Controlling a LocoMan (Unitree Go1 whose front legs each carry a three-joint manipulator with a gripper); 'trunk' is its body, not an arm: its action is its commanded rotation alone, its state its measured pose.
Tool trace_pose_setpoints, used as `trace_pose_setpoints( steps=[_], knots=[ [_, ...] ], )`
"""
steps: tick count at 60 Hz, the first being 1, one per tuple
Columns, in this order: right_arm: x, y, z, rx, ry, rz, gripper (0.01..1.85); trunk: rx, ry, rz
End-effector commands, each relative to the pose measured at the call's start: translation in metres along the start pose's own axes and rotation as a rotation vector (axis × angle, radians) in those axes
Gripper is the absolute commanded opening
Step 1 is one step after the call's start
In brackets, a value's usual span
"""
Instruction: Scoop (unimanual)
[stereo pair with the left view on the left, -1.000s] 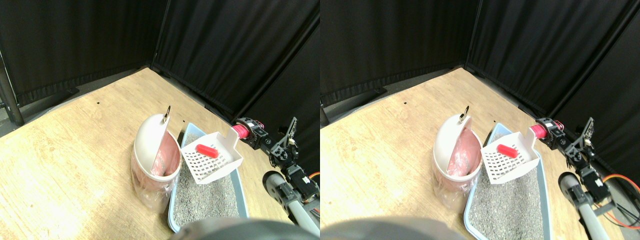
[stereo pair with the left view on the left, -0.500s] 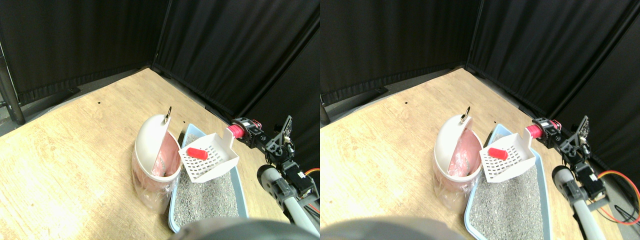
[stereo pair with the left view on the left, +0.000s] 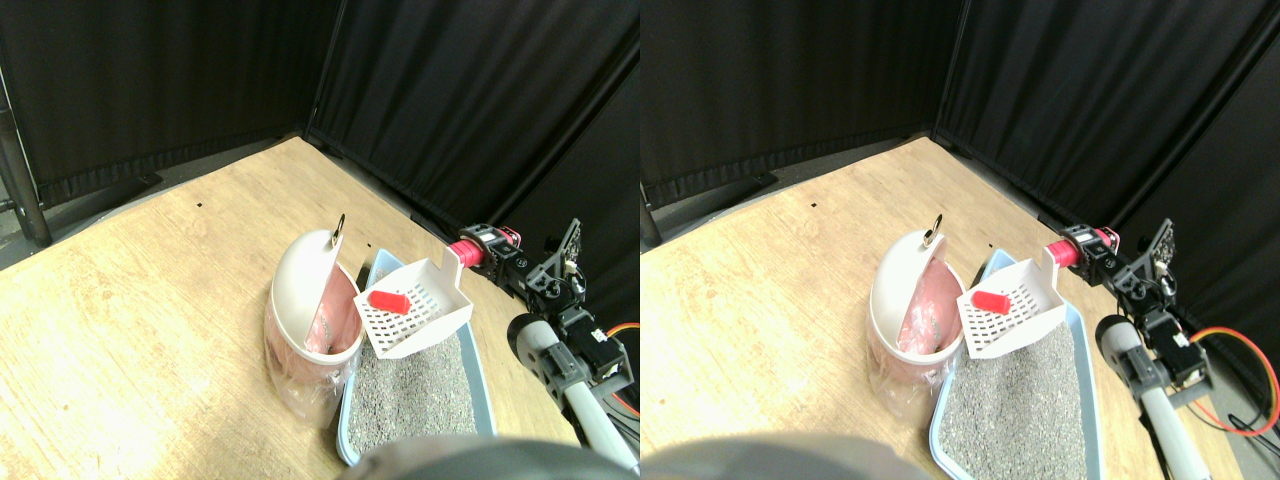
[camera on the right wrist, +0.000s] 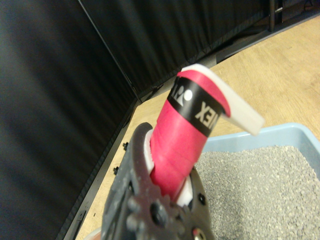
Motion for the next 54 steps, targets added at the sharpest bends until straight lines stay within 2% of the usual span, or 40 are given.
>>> trace_pose_setpoints(
  steps=[1,13,22,27,28,32,35,36,37,38,41,42,48,54],
  knots=[
    [-0.0023,0.0037,0.0160,0.012,-0.072,-0.007,0.05,-0.009,0.014,0.009],
    [-0.0048,0.0007,0.0162,-0.050,-0.120,-0.008,0.05,-0.008,0.014,0.010],
    [-0.0069,0.0003,0.0207,-0.114,-0.101,-0.027,0.05,-0.006,0.013,0.008],
    [-0.0056,-0.0005,0.0233,-0.173,-0.123,0.001,0.05,-0.008,0.013,0.007],
    [-0.0053,-0.0005,0.0238,-0.176,-0.123,0.004,0.22,-0.008,0.013,0.007],
    [-0.0042,0.0008,0.0244,-0.244,-0.128,0.002,0.31,-0.010,0.012,0.007],
    [-0.0031,0.0010,0.0236,-0.228,-0.135,0.021,0.25,-0.010,0.013,0.008],
    [-0.0024,0.0016,0.0232,-0.227,-0.130,0.011,0.15,-0.011,0.011,0.010],
    [-0.0020,0.0020,0.0229,-0.227,-0.124,0.007,0.17,-0.011,0.011,0.010],
    [-0.0018,0.0024,0.0227,-0.231,-0.113,0.001,0.27,-0.011,0.011,0.011],
    [-0.0011,0.0020,0.0218,-0.220,-0.121,0.006,0.29,-0.012,0.011,0.012],
    [-0.0009,0.0023,0.0213,-0.218,-0.119,-0.004,0.21,-0.012,0.011,0.012],
    [-0.0011,0.0016,0.0216,-0.206,-0.102,-0.021,0.21,-0.012,0.012,0.012],
    [-0.0029,0.0010,0.0239,-0.183,-0.101,-0.024,0.05,-0.012,0.012,0.012]
  ],
)
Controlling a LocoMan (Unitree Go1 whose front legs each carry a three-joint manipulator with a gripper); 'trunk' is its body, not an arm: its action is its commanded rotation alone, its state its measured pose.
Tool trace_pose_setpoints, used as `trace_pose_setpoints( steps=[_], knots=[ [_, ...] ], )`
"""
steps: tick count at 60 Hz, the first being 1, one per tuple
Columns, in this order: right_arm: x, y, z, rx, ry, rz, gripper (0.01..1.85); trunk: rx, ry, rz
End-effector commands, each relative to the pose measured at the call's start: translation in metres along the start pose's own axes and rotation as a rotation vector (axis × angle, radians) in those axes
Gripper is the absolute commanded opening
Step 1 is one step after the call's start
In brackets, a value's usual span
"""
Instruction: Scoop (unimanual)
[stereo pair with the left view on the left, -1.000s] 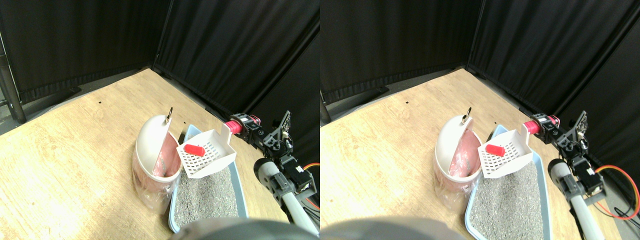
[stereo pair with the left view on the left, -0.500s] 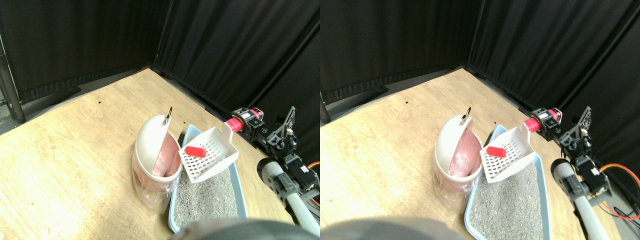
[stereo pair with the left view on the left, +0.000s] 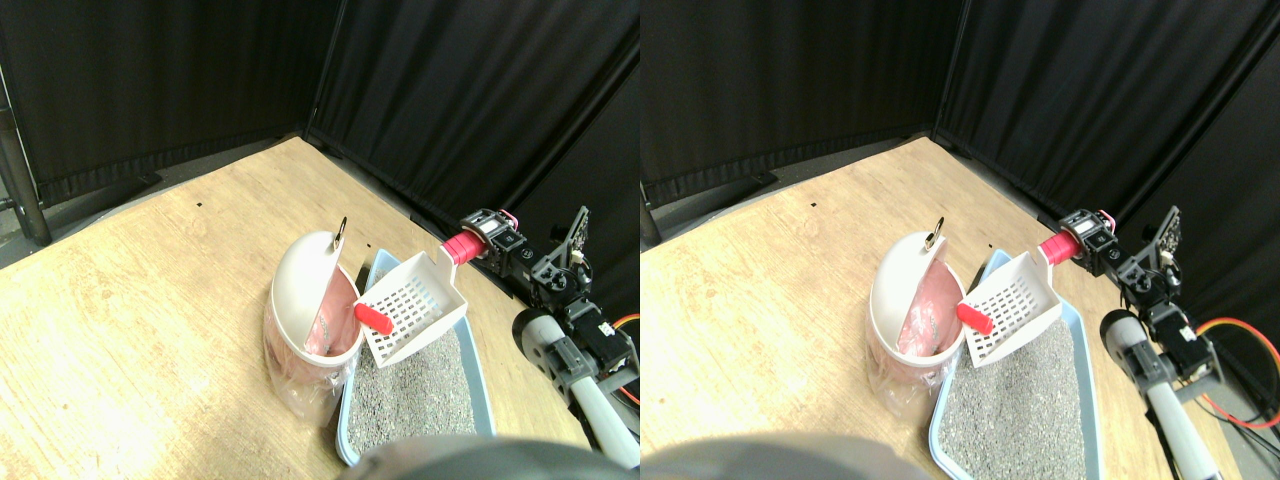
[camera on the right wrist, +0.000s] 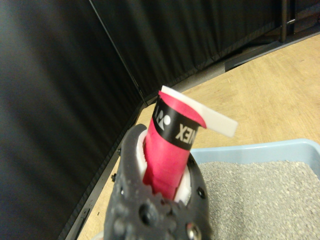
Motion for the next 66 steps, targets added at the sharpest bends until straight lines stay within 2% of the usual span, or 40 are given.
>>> trace_pose_setpoints(
  steps=[1,2,5,6,8,15,19,21,23,28,32,35,42,47,48,51,66],
  knots=[
    [-0.001,-0.002,0.010,0.013,-0.052,-0.025,0.05,-0.010,0.013,0.011],
    [-0.003,-0.001,0.011,0.037,-0.030,-0.051,0.05,-0.006,0.009,0.004],
    [-0.001,-0.001,0.010,0.059,-0.054,-0.037,0.05,-0.006,0.009,0.004],
    [-0.002,-0.001,0.010,0.056,-0.034,-0.052,0.05,-0.005,0.008,0.004],
    [0.000,-0.001,0.007,0.061,-0.059,-0.040,0.05,-0.005,0.008,0.004],
    [-0.001,-0.002,0.006,0.059,-0.043,-0.045,0.11,0.000,0.011,0.001],
    [0.000,-0.004,0.006,0.046,-0.055,-0.036,0.05,0.001,0.012,-0.001],
    [-0.001,-0.005,0.007,0.037,-0.055,-0.041,0.14,0.002,0.012,-0.002],
    [-0.002,-0.005,0.007,0.041,-0.052,-0.042,0.08,0.003,0.013,-0.003],
    [-0.003,-0.006,0.008,0.045,-0.049,-0.048,0.18,0.004,0.014,-0.006],
    [-0.005,-0.006,0.007,0.058,-0.035,-0.072,0.15,0.007,0.015,-0.009],
    [-0.007,-0.006,0.005,0.079,-0.027,-0.086,0.05,0.012,0.015,-0.015],
    [-0.011,-0.011,-0.005,0.191,-0.025,-0.130,0.05,0.026,0.015,-0.035],
    [-0.014,-0.020,-0.015,0.274,-0.057,-0.149,0.05,0.038,0.015,-0.052],
    [-0.016,-0.023,-0.018,0.310,-0.058,-0.171,0.05,0.044,0.017,-0.060],
    [-0.017,-0.026,-0.022,0.335,-0.085,-0.155,0.05,0.052,0.019,-0.068],
    [-0.037,-0.049,-0.054,0.518,-0.154,-0.277,0.05,0.107,0.032,-0.136]
  ],
)
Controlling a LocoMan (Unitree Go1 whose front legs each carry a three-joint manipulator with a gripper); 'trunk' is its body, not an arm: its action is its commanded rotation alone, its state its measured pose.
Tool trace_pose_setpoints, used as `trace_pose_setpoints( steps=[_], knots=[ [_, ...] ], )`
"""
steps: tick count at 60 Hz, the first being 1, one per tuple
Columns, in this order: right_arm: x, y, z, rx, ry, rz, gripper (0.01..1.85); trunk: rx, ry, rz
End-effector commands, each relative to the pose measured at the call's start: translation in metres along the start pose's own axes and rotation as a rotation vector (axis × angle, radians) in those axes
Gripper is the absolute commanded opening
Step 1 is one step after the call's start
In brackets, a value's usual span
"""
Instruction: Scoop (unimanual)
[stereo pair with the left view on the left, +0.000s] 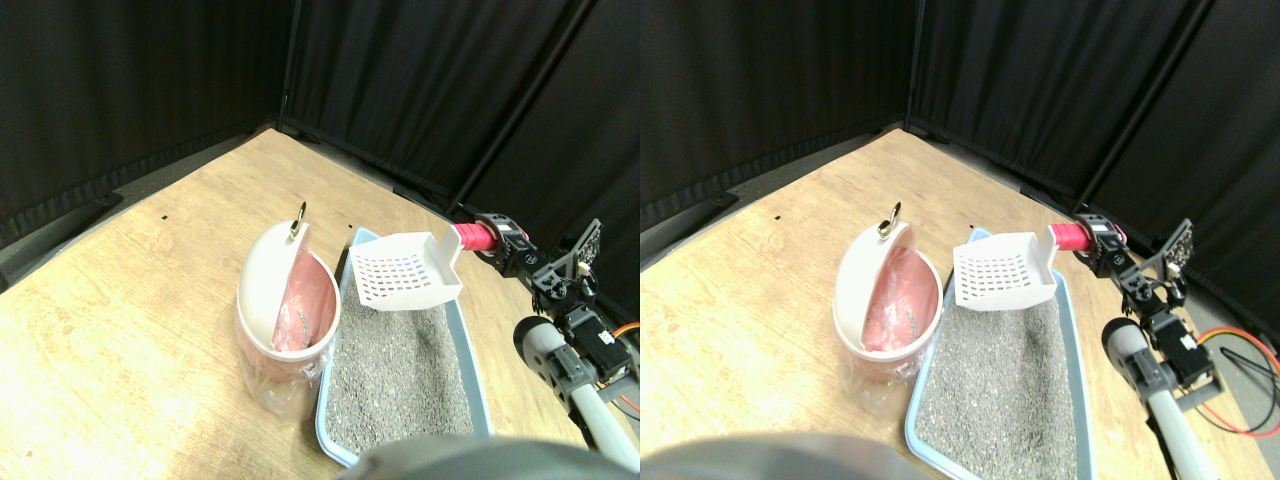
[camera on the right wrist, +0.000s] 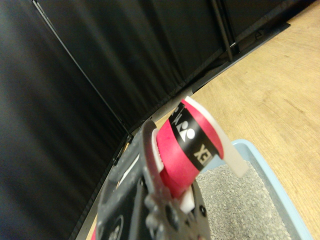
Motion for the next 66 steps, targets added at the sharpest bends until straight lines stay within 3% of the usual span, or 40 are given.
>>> trace_pose_setpoints(
  steps=[1,24,30,46,66],
  knots=[
    [0.000,-0.003,0.008,0.042,-0.107,-0.004,0.05,0.008,-0.002,-0.027],
    [-0.034,-0.050,-0.029,0.178,-0.214,-0.121,0.05,0.081,0.017,-0.137],
    [-0.040,-0.055,-0.036,0.192,-0.206,-0.149,0.05,0.090,0.019,-0.151],
    [-0.053,-0.067,-0.066,0.260,-0.194,-0.157,0.05,0.110,0.036,-0.174],
    [-0.065,-0.067,-0.104,0.379,-0.146,-0.222,0.05,0.108,0.038,-0.169]
  ],
)
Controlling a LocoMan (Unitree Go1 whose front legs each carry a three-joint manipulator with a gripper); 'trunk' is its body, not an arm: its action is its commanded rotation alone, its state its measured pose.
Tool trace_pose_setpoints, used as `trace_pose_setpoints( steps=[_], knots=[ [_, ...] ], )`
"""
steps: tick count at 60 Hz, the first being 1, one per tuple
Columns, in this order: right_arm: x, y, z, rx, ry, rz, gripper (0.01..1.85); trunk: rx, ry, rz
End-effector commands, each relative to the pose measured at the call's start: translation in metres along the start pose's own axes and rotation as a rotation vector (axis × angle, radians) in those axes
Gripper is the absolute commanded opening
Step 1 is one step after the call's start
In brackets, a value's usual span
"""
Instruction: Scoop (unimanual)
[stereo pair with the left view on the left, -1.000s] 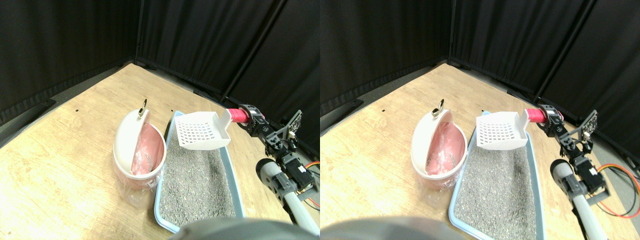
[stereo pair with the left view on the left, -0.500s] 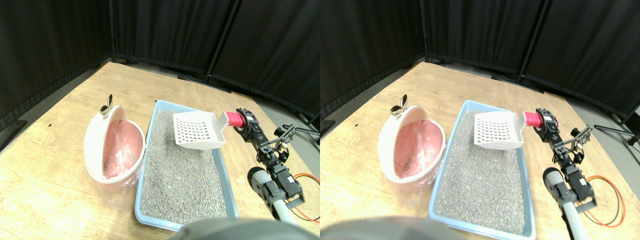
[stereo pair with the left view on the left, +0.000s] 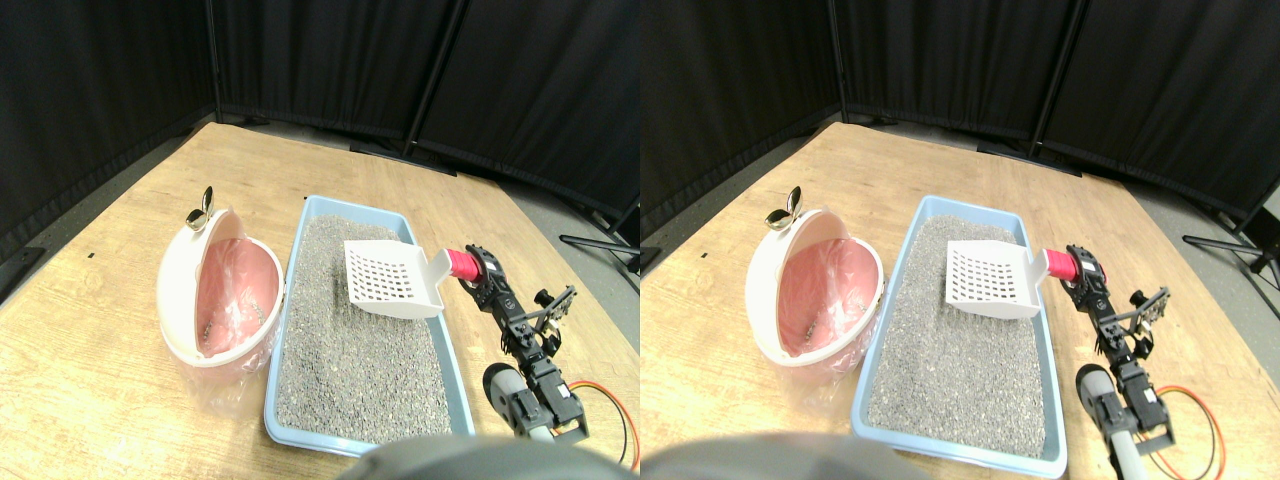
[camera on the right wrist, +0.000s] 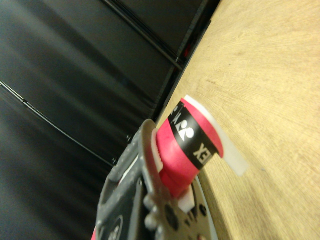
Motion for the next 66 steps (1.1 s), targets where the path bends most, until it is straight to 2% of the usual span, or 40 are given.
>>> trace_pose_setpoints(
  steps=[1,11,24,28,35,46,50,60,66],
  knots=[
    [-0.003,-0.003,-0.005,0.069,-0.043,-0.009,0.05,-0.025,-0.011,0.003],
    [-0.005,-0.007,-0.023,0.091,-0.038,-0.024,0.05,-0.026,-0.008,0.007],
    [-0.007,-0.017,-0.033,0.148,-0.023,-0.083,0.05,-0.021,-0.002,0.007],
    [-0.006,-0.021,-0.036,0.155,-0.019,-0.060,0.05,-0.020,0.000,0.005],
    [-0.007,-0.022,-0.040,0.137,-0.011,-0.060,0.05,-0.018,0.001,0.004],
    [-0.012,-0.027,-0.051,0.170,0.008,-0.104,0.05,-0.015,0.005,0.004],
    [-0.013,-0.028,-0.054,0.179,0.024,-0.122,0.05,-0.016,0.005,0.005],
    [-0.013,-0.030,-0.066,0.195,0.072,-0.111,0.05,-0.016,0.005,0.005],
    [-0.014,-0.030,-0.072,0.202,0.127,-0.153,0.05,-0.015,0.007,0.004]
  ],
)
